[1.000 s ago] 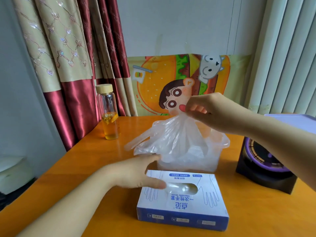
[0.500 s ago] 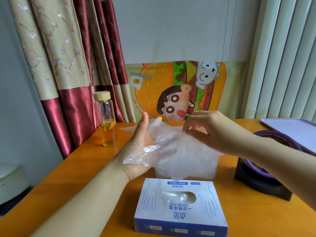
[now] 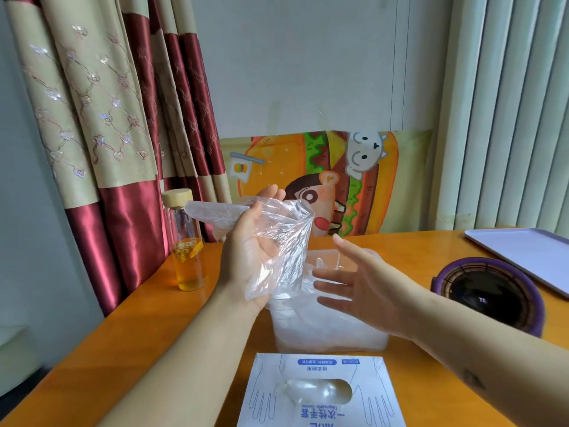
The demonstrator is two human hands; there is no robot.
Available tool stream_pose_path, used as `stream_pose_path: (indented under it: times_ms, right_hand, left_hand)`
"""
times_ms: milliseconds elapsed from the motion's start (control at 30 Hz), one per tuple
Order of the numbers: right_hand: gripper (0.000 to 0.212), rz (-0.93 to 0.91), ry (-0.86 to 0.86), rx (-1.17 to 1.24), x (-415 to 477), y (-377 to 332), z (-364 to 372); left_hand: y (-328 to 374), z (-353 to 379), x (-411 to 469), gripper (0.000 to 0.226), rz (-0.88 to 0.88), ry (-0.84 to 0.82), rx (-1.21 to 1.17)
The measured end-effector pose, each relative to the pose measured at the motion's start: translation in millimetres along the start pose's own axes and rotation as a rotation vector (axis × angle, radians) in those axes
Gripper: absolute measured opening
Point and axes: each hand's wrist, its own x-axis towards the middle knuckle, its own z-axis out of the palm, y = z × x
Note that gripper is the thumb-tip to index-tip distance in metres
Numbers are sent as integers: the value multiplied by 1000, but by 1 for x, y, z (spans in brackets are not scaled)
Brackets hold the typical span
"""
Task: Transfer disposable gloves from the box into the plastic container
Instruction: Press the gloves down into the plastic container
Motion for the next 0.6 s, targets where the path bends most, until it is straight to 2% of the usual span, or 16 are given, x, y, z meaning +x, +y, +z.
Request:
stream_pose_path:
  times_ms: [100, 133, 233, 300, 367, 467, 567, 600]
  right_hand:
    - [94, -35, -27, 21, 12, -5, 4]
    - [84, -41, -39, 23, 14, -6, 5]
    - [34, -74, -56, 85, 16, -16, 10]
    - [24, -105, -61, 181, 20, -25, 9]
    - [30, -139, -71, 266, 28, -32, 7]
    - [56, -176, -47, 349, 44, -40, 1]
    - [56, -116, -18, 361, 55, -40, -3]
    - [71, -92, -24, 362, 59, -39, -6]
  left_hand:
    - [-3, 9, 9, 28, 14, 5, -40]
    - [-3, 12, 12, 27, 16, 12, -54]
    - [-4, 22, 21, 22, -5, 29, -119]
    - [-5, 27, 27, 20, -26, 34, -152]
    - [-8, 30, 34, 21, -40, 29, -165]
    - [-11, 32, 46, 23, -57, 50, -181]
    - [-13, 38, 57, 24, -83, 64, -238]
    - [-13, 39, 60, 24, -92, 57, -256]
